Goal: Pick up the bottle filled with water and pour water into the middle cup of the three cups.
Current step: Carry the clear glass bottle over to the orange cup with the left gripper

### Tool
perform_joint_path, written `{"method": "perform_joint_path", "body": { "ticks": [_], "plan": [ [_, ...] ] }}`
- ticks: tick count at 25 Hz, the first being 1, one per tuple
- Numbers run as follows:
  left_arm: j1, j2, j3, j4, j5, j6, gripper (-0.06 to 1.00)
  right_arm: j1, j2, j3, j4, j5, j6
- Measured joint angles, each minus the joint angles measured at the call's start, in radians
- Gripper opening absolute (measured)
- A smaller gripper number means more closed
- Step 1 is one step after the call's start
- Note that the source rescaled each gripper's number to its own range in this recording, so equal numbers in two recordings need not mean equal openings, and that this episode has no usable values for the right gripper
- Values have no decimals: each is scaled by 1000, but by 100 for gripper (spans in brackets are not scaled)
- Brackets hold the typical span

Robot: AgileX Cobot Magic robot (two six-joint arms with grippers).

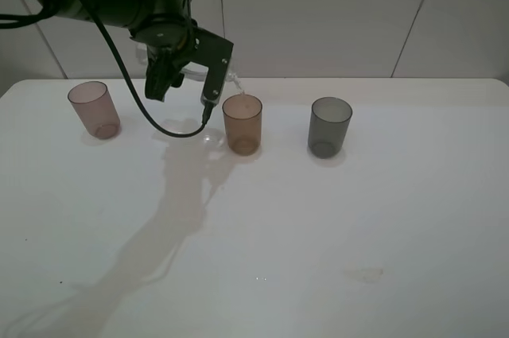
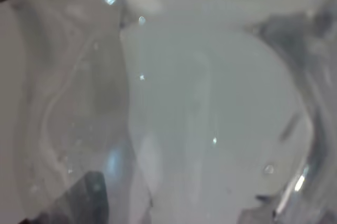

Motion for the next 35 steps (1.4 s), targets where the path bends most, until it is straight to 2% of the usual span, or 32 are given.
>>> {"method": "perform_joint_path", "body": {
  "ticks": [22, 35],
  "plan": [
    [0, 0, 0, 33, -14, 2, 2, 0, 0, 0, 0, 0, 0],
    [-1, 0, 47, 93, -15, 5, 2, 0, 0, 0, 0, 0, 0]
  ]
}}
